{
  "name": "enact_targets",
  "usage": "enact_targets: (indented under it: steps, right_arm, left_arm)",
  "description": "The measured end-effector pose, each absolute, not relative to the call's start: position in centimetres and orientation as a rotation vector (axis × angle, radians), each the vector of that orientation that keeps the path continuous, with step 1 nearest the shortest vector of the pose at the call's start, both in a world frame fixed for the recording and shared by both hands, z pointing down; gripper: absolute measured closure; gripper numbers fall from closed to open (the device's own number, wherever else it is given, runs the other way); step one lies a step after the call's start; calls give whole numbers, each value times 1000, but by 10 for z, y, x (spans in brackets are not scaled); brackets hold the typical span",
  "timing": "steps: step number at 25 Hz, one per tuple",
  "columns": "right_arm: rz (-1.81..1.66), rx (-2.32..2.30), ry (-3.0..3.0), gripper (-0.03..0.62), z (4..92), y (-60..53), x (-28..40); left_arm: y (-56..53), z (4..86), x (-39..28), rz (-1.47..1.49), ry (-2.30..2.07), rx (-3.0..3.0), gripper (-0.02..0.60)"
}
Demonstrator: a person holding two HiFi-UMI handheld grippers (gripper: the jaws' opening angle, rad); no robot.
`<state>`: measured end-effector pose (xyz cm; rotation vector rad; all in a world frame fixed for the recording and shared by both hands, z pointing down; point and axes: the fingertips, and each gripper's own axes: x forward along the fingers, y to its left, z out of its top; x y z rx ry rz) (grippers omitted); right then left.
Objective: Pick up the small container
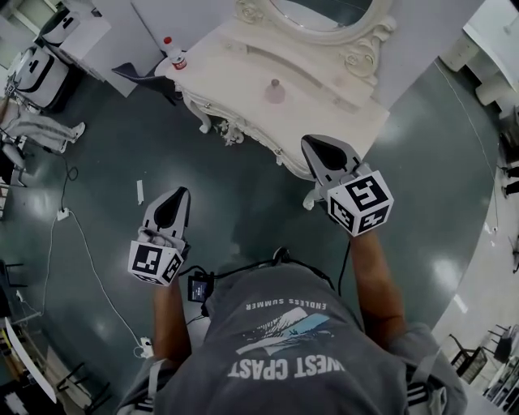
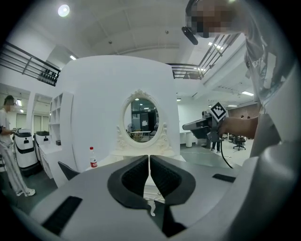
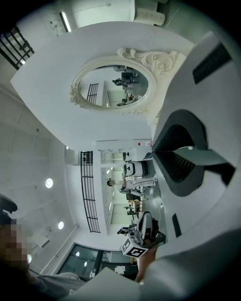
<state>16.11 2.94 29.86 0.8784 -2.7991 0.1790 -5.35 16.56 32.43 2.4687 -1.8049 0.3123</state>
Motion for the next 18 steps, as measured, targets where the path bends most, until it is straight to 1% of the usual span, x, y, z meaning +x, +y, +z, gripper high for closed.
enact_targets:
  steps: [10,18]
  right_arm:
    - [215,1068,-2719,566,310,-6,171]
    - [231,1220,-2650,566,307,-35,164]
  left_arm:
    - [81,334,-49,314,-1583,2621,555]
    - [11,321,-54,287,-1409,2760,555]
